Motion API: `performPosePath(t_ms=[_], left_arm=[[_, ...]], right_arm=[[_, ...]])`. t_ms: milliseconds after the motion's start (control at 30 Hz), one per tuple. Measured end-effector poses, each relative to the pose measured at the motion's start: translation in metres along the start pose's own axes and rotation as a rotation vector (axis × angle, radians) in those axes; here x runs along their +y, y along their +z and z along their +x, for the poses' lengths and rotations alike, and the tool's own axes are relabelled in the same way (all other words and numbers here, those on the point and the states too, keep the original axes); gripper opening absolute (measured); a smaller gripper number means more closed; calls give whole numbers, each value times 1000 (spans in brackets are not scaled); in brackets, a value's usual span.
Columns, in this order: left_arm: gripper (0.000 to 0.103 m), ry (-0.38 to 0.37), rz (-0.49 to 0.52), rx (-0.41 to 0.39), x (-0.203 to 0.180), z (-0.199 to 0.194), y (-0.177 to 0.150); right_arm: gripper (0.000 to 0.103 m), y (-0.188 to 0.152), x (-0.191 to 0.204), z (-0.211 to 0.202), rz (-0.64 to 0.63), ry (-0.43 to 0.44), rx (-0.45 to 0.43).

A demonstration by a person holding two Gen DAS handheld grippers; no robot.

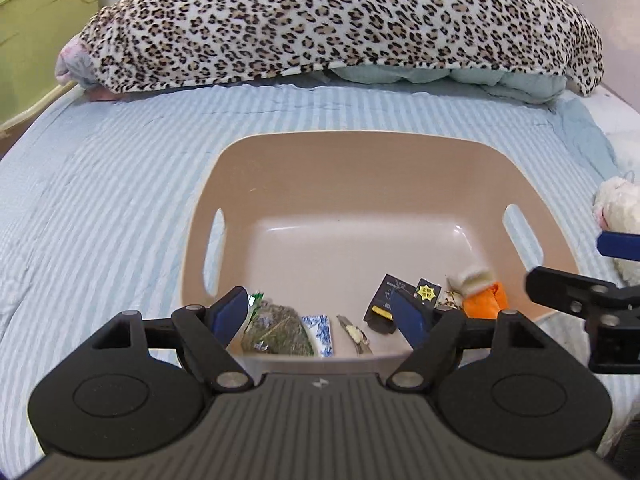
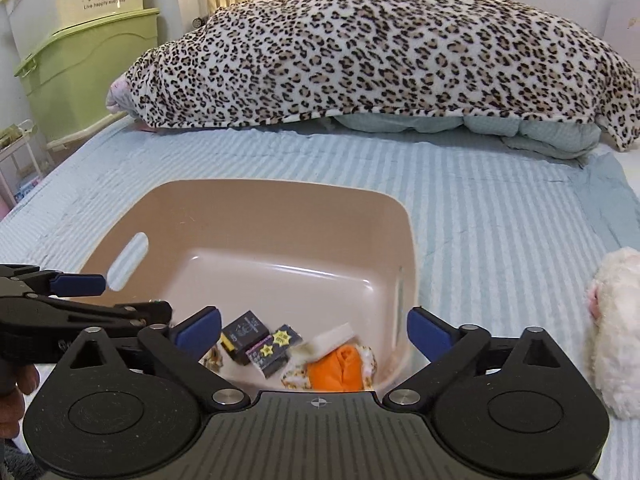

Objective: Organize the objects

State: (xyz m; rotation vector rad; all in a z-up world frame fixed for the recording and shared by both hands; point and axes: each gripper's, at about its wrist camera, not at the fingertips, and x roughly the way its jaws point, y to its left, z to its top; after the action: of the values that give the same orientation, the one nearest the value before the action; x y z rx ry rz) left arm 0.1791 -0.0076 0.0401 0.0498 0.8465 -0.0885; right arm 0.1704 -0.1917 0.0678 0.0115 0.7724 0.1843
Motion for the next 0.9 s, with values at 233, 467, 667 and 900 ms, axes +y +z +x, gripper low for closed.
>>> performPosePath(t_ms=[233,467,667,900], left_arm=[[79,15,-28,-23,3,-28,-17],[79,-1,-15,-41,1,-58,-34],[80,1,5,-71,-4,-82,-51],[80,-19,-11,-90,-5,-105,-68]], right_arm=[[103,-16,-1,-36,10,-12,-12],[103,-35,4,-67,3,-12,-16],[103,-48,6,-88,20,5,-17],[103,-63,14,-109,24,31,-24]])
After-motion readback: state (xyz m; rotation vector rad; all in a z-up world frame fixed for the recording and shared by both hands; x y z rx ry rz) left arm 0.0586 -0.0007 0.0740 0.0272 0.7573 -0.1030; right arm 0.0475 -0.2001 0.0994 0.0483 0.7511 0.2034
